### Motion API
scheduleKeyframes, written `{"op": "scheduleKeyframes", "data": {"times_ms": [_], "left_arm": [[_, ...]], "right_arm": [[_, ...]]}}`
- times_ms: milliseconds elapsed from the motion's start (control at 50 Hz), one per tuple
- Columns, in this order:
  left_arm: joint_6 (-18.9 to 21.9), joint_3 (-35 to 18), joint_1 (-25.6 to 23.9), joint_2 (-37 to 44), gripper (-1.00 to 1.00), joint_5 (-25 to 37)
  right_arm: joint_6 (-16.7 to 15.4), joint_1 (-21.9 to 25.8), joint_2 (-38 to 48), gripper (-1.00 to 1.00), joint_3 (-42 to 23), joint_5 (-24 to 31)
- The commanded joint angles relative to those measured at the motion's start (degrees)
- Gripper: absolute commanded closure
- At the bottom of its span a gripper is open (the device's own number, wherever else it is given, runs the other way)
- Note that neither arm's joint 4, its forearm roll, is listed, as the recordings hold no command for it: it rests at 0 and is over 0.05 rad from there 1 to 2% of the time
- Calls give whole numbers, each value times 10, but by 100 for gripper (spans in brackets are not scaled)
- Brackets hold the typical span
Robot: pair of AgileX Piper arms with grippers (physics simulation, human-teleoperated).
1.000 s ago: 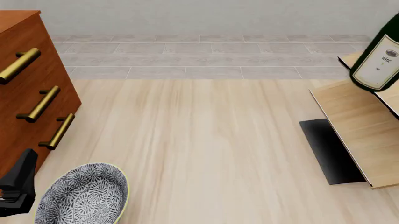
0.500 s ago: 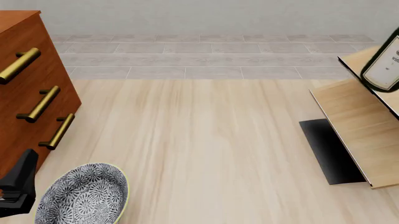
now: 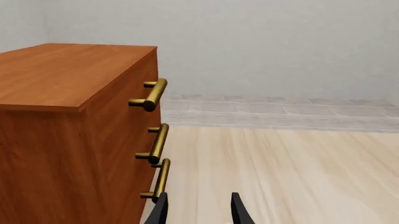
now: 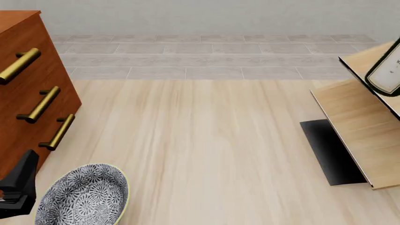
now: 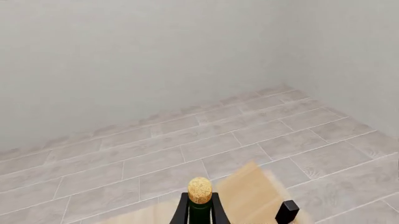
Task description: Put the wine bottle on the wine rack.
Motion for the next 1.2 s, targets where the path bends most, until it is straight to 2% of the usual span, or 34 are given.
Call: {"op": "scheduleKeyframes", "data": {"times_ms": [20, 180, 280, 600, 1200], "left_arm": [[1, 0, 0, 0, -100, 0], [0, 0, -1, 0, -100, 2], [-1, 0, -1, 0, -100, 1], [0, 0, -4, 0, -100, 3], [-1, 0, -5, 0, -100, 4]], "right_arm": [[16, -15, 7, 100, -5, -5], [35, -22, 12, 100, 1, -6], [30, -30, 16, 100, 5, -12], [47, -38, 31, 100, 28, -29], [37, -63, 70, 100, 33, -50]]}}
